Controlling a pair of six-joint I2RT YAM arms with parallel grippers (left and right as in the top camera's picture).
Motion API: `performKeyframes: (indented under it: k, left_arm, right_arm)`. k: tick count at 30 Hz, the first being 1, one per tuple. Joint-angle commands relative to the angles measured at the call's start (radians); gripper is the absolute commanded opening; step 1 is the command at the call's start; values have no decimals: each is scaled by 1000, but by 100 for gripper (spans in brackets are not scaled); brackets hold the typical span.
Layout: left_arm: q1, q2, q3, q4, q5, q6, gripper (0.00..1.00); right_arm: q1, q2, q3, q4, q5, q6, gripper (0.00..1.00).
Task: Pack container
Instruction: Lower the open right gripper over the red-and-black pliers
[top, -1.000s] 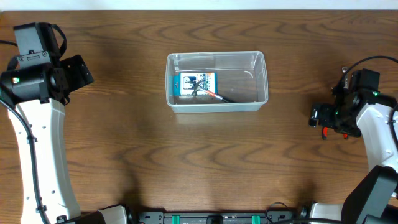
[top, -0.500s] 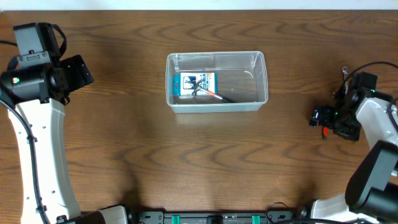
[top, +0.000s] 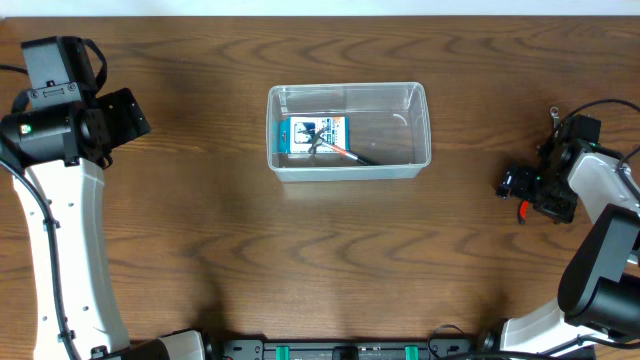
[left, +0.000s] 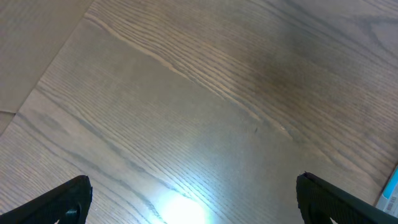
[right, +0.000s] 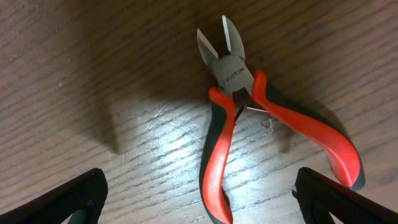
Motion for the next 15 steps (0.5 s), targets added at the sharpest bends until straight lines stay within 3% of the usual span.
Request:
performKeyframes:
  k: [1,15]
  left_arm:
    - [4,2,2,1,-19,16,98]
    - [4,2,2,1,-19,16,98]
  right_arm:
    - [-8,10,-1,6,11,19,100]
    - [21,10,-1,10,12,50,99]
